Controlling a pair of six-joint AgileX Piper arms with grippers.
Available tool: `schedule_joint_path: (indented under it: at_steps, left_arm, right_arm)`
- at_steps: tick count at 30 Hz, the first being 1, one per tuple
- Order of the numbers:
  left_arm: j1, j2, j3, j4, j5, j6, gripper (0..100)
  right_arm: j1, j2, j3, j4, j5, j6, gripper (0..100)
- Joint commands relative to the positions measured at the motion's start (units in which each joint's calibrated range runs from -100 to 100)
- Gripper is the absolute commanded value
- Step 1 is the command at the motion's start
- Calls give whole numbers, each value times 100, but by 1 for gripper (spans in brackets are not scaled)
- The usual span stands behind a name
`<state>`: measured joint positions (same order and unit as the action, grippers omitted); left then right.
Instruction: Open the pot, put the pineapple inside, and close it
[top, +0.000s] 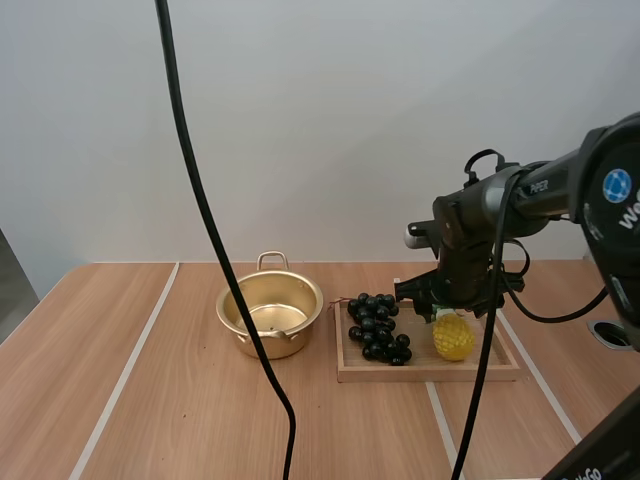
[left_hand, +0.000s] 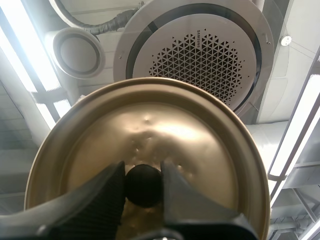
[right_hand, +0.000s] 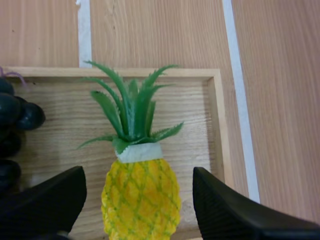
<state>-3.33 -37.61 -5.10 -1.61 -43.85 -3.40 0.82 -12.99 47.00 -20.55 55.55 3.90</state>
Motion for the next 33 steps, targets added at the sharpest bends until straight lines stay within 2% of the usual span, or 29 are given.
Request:
schedule_joint_path:
  at_steps: [1, 10, 20, 21, 24, 25, 26, 33]
  left_arm:
    - [-11, -46, -51, 22, 24, -61, 0]
    - [-11, -46, -51, 22, 24, -61, 0]
    - [-11, -46, -51, 22, 24, -61, 0]
    - [-11, -46, -51, 22, 24, -61, 0]
    - [-11, -46, -51, 22, 24, -61, 0]
    - [-11, -46, -51, 22, 24, -61, 0]
    - [-11, -46, -51, 22, 24, -61, 0]
    - [-11, -46, -51, 22, 24, -61, 0]
  right_arm:
    - [-35, 109, -67, -118, 28, 81, 100]
    - [-310, 521, -67, -129, -169, 60, 100]
    - [-313, 804, -67, 85, -383, -278, 100]
    - [-313, 833, -67, 98, -383, -278, 92]
    - [-319, 887, -67, 98, -383, -115, 14]
    - [-319, 898, -67, 61, -383, 47, 0]
    - [-319, 898, -67, -14, -366, 219, 0]
    - [-319, 898, -238, -77, -8, 240, 0]
